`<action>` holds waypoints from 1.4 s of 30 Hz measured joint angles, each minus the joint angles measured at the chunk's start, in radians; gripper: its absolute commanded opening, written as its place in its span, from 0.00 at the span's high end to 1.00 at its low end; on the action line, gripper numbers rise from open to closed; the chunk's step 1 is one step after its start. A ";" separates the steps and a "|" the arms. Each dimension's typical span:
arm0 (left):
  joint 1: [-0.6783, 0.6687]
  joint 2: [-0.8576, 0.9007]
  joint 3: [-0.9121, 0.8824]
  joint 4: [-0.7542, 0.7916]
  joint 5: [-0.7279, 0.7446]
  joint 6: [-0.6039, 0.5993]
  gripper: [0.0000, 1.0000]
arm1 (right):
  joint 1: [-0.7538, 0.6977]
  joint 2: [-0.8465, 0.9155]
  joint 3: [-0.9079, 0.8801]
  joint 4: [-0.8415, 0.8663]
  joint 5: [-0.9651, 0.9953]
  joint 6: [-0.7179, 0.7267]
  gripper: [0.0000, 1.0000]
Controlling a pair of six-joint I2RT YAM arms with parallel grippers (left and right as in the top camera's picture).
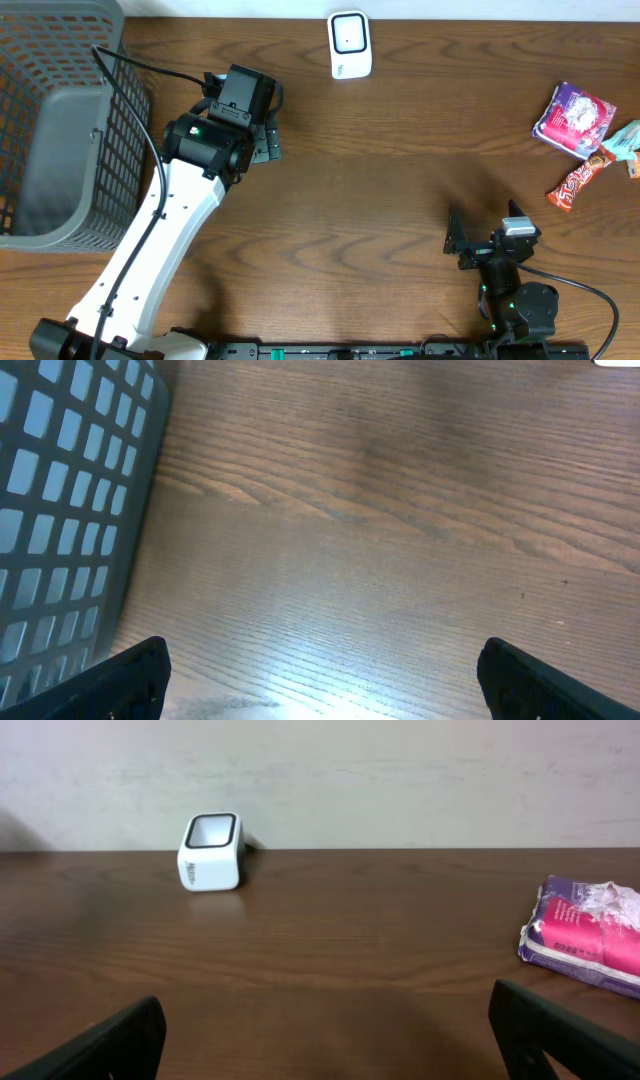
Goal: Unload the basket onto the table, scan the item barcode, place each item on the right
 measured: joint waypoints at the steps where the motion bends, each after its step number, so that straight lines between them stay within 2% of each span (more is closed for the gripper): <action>1: 0.000 0.000 0.000 0.000 0.000 0.000 0.02 | 0.000 0.000 0.000 0.000 0.000 0.000 0.01; 35: 0.000 0.000 0.000 -0.003 0.000 0.000 0.02 | 0.000 0.000 0.000 0.000 0.000 0.000 0.01; 42: 0.000 -0.002 0.000 -0.128 -0.001 0.000 0.02 | 0.000 0.000 0.000 0.000 0.000 0.000 0.01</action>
